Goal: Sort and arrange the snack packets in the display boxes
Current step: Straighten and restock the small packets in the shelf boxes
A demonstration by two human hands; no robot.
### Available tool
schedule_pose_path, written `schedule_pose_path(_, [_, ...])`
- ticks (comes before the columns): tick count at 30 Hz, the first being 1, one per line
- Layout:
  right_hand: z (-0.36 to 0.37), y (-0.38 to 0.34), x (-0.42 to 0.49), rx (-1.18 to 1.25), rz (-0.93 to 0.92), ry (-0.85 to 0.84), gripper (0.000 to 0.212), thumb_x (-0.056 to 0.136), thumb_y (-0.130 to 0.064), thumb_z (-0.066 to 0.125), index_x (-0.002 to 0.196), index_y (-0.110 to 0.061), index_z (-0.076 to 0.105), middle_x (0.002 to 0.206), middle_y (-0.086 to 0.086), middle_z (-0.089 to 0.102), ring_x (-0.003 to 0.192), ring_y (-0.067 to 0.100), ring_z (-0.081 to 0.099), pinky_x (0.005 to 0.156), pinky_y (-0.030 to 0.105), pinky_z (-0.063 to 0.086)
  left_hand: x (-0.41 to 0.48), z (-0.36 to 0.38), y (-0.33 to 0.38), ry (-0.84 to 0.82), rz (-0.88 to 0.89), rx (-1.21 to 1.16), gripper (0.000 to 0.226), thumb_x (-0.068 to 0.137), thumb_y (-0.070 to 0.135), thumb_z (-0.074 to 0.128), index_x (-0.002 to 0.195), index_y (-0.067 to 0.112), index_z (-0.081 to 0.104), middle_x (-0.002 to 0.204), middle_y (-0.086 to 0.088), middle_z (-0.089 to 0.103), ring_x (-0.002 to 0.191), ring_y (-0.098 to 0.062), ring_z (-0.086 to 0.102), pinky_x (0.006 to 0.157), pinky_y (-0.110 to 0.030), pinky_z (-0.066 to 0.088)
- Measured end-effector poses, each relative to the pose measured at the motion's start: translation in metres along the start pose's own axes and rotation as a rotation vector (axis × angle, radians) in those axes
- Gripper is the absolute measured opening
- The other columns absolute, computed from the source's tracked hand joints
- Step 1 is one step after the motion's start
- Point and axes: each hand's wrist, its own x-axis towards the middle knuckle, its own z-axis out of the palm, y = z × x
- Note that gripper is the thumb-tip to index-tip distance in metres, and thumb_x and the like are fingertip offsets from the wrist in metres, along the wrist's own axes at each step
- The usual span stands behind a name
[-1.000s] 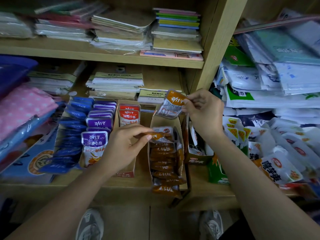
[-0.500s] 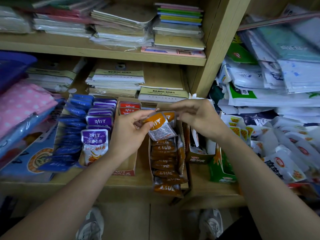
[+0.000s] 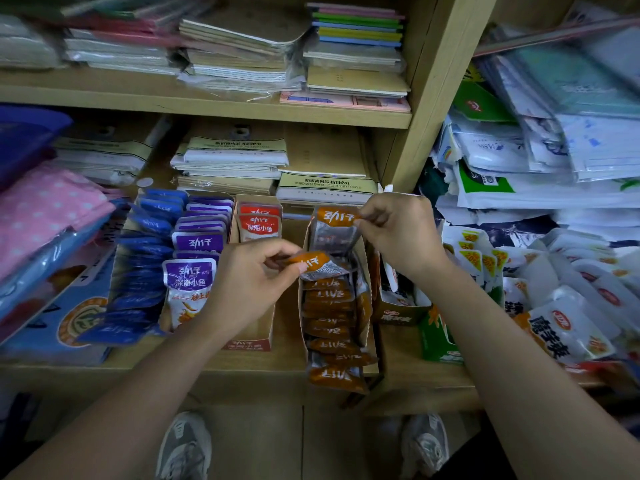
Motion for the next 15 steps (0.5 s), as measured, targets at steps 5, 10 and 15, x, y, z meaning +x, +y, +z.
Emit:
schedule_pose_path(5, [-0.005,-0.004,-0.012,0.125,-0.029,-0.222,0.011,0.089,-0.008,0.073,0.092,-0.016,0.079,0.080,-0.020,0.067,0.076,-0.004,0.065,0.068,0.008,0.048,0.008,0.003,0.006,0.105,0.131,0.064,0.019,0.082,0.021,0.080,0.097,0.012,0.074,0.106,0.002,0.065,0.098,-0.007,0.064,0.078,-0.014,0.054])
schedule_pose_path(10, [-0.011,-0.007,-0.037,0.183,-0.048,-0.379,0.029,0.092,0.000,0.066,0.114,-0.017,0.076,0.103,-0.010,0.072,0.098,0.001,0.067,0.083,0.015,0.055,0.005,0.003,0.009,-0.014,0.243,0.127,0.020,0.087,0.028,0.073,0.103,0.017,0.068,0.100,0.010,0.069,0.090,-0.003,0.066,0.072,-0.032,0.061])
schedule_pose_path(15, [-0.014,-0.011,-0.056,0.155,0.019,-0.138,0.020,0.084,0.001,0.071,0.092,-0.018,0.074,0.081,-0.011,0.069,0.077,0.006,0.066,0.065,0.014,0.051,0.000,0.002,0.010,-0.080,0.285,0.183,0.021,0.093,0.028,0.067,0.105,0.014,0.076,0.090,0.005,0.070,0.078,-0.003,0.063,0.063,-0.028,0.058])
